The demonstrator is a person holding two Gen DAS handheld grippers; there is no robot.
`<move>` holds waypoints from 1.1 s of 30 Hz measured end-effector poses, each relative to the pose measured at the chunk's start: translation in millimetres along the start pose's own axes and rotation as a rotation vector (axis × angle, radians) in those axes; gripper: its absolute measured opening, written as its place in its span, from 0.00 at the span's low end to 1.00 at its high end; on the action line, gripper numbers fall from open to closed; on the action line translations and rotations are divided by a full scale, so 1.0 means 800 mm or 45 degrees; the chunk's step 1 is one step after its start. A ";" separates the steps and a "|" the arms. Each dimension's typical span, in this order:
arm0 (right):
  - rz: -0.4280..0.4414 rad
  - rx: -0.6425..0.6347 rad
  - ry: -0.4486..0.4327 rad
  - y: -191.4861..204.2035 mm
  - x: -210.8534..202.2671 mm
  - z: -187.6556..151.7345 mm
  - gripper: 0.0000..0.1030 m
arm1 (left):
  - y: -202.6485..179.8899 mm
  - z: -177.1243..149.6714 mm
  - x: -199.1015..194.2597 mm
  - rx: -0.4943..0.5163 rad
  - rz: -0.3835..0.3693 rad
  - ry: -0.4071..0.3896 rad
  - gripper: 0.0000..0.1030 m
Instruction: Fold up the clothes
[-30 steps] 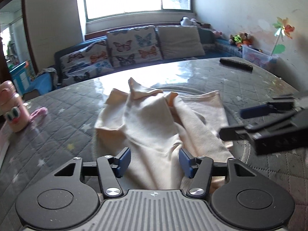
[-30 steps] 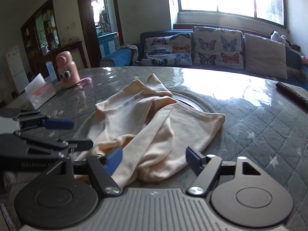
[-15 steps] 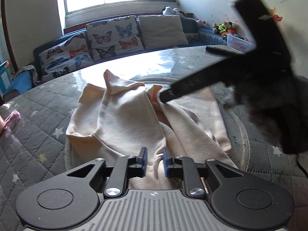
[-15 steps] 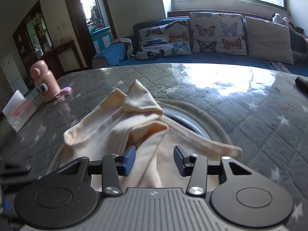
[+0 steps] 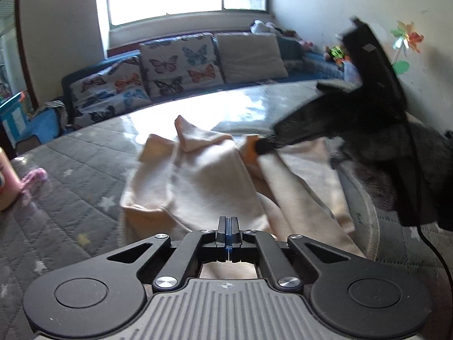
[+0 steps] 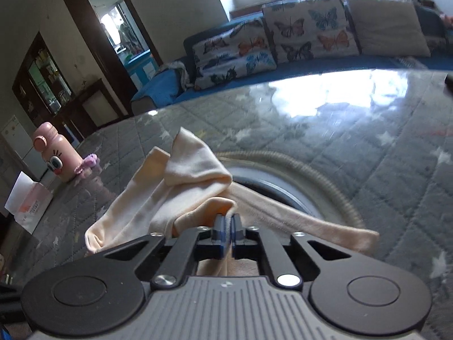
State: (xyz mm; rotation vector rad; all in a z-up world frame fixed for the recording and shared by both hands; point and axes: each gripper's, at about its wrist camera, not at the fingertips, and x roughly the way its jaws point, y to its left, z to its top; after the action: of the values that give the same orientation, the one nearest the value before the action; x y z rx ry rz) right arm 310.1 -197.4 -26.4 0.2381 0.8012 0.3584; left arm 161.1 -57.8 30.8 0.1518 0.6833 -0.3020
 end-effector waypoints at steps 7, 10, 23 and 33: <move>-0.104 -0.028 -0.128 -0.014 -0.068 -0.004 0.02 | -0.004 0.006 -0.005 -0.015 -0.026 -0.007 0.02; -0.161 -0.037 -0.171 -0.027 -0.104 -0.014 0.02 | -0.019 0.008 0.005 0.011 -0.035 0.018 0.04; -0.334 0.155 -0.167 -0.110 -0.198 -0.112 0.02 | -0.039 -0.004 0.047 0.091 -0.032 0.133 0.23; -0.366 0.159 -0.156 -0.112 -0.192 -0.133 0.02 | 0.015 -0.012 -0.023 -0.071 0.115 -0.012 0.08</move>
State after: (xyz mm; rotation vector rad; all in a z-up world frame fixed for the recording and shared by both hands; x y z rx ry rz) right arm 153.3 -332.7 -27.8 0.2548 0.7258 0.0229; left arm 145.8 -40.1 35.4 0.1273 0.6728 -0.1966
